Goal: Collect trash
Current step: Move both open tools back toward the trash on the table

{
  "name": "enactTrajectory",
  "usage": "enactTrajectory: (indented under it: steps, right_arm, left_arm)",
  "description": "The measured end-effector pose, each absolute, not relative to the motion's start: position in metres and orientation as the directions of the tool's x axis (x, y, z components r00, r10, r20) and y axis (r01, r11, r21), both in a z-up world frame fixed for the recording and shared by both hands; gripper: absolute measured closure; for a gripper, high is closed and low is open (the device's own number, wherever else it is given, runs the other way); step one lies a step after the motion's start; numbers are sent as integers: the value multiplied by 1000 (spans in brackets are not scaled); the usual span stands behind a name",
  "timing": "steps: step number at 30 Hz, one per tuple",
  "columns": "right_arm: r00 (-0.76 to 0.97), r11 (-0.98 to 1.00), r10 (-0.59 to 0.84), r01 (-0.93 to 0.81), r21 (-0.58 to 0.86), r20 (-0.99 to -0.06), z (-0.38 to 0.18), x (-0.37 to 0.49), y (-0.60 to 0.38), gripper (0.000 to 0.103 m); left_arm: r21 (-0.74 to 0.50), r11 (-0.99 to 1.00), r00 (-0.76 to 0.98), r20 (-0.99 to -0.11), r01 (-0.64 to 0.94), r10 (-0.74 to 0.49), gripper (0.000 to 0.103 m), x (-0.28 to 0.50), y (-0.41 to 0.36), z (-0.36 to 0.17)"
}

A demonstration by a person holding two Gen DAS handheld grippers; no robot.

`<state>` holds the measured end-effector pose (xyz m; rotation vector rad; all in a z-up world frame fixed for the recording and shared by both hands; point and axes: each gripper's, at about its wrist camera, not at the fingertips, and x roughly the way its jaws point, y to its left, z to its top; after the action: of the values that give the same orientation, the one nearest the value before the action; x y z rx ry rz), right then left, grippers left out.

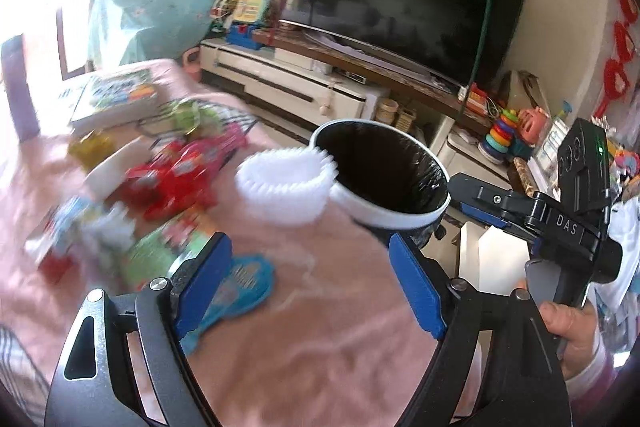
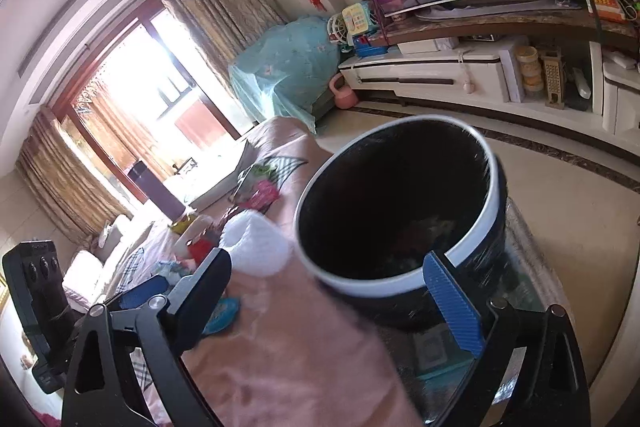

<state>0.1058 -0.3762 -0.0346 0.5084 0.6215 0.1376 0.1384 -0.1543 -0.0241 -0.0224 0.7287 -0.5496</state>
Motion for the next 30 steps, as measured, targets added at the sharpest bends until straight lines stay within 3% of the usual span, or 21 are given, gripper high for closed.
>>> enactTrajectory:
  steps: [15, 30]
  right_arm:
    - [772, 899, 313, -52, 435, -553, -48, 97, -298, 4]
    - [766, 944, 282, -114, 311, -578, -50, 106, -261, 5]
  left_arm:
    - [-211, 938, 671, -656, 276, -345, 20, 115, -54, -52]
    - [-203, 961, 683, -676, 188, -276, 20, 124, -15, -59]
